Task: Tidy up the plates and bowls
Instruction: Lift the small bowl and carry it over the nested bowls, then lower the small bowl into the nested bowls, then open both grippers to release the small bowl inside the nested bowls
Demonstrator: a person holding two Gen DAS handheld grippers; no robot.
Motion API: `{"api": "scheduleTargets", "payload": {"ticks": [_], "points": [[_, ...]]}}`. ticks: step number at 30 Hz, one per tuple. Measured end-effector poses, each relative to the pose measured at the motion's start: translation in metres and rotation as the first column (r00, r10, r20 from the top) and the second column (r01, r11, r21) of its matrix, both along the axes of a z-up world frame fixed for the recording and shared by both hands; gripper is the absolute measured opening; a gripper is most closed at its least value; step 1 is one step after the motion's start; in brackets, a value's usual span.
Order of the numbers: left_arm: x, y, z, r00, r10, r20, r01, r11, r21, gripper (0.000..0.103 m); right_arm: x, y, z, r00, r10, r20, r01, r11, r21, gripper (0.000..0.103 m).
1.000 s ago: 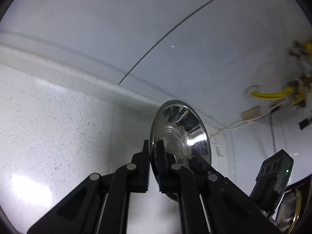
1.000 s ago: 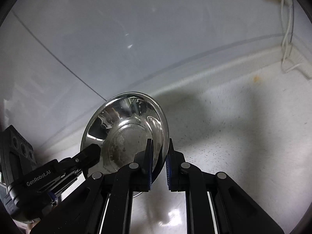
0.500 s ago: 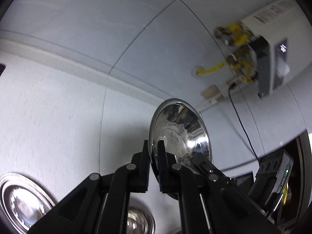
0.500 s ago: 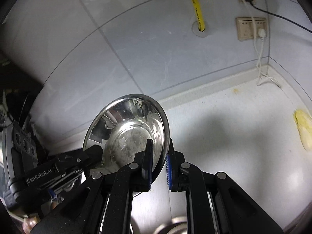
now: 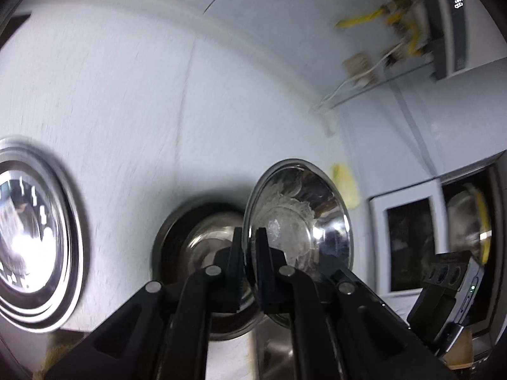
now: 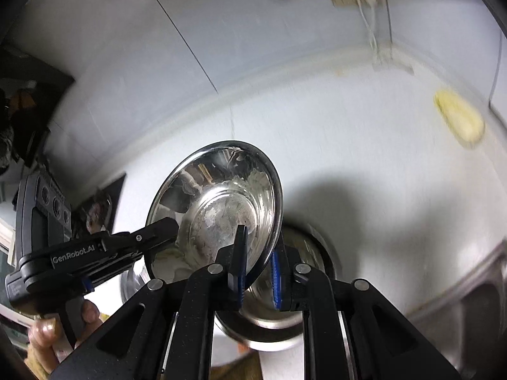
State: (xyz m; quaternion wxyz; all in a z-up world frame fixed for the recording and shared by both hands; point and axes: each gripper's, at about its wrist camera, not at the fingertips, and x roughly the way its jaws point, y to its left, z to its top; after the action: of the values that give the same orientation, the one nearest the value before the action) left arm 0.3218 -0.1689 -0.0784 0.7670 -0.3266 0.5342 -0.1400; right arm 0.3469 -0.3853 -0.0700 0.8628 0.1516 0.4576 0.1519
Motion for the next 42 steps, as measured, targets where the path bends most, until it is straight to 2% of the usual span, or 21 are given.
{"api": "scheduleTargets", "payload": {"ticks": [3, 5, 11, 18, 26, 32, 34, 35, 38, 42], "points": [[-0.006, -0.005, -0.031, 0.997, -0.012, -0.073, 0.015, 0.999, 0.035, 0.006, 0.002, -0.005, -0.042, 0.996, 0.010, -0.092, -0.008, 1.000, 0.016, 0.012], [-0.008, -0.010, -0.045, 0.995, -0.017, -0.102, 0.023, 0.998, 0.055, 0.006, 0.005, -0.006, -0.060, 0.992, 0.007, -0.128, -0.006, 1.000, 0.009, 0.012], [-0.007, -0.021, -0.063, 0.990, -0.032, -0.134, 0.042, 0.996, 0.074, 0.006, 0.008, -0.011, -0.095, 0.977, -0.006, -0.214, 0.012, 1.000, 0.026, 0.012], [-0.001, -0.026, -0.061, 0.992, -0.032, -0.119, 0.050, 0.988, 0.147, 0.006, -0.007, -0.010, -0.092, 0.978, 0.004, -0.209, 0.001, 1.000, 0.021, 0.014], [-0.001, -0.023, -0.042, 0.999, -0.039, -0.038, 0.046, 0.980, 0.195, 0.007, -0.012, -0.004, -0.088, 0.982, 0.021, -0.189, -0.028, 0.999, -0.033, 0.015], [-0.004, -0.008, -0.024, 1.000, -0.028, 0.009, 0.026, 0.980, 0.196, 0.008, -0.019, -0.008, -0.077, 0.989, 0.027, -0.146, -0.034, 0.998, -0.048, 0.029], [-0.005, -0.002, -0.021, 1.000, -0.021, 0.012, 0.019, 0.980, 0.198, 0.018, -0.022, -0.008, -0.072, 0.992, 0.024, -0.123, -0.032, 0.998, -0.060, 0.029], [-0.004, -0.001, -0.020, 1.000, -0.019, 0.014, 0.016, 0.980, 0.197, 0.027, -0.023, -0.009, -0.071, 0.993, 0.026, -0.117, -0.033, 0.998, -0.055, 0.029], [-0.002, 0.010, -0.019, 1.000, -0.008, 0.014, 0.005, 0.980, 0.200, 0.035, -0.025, -0.013, -0.062, 0.996, 0.013, -0.090, -0.019, 0.998, -0.057, 0.030], [0.000, 0.023, -0.019, 1.000, -0.004, 0.017, 0.001, 0.974, 0.224, 0.043, -0.025, -0.028, -0.055, 0.998, -0.028, -0.061, 0.023, 0.997, -0.079, 0.043]]}}
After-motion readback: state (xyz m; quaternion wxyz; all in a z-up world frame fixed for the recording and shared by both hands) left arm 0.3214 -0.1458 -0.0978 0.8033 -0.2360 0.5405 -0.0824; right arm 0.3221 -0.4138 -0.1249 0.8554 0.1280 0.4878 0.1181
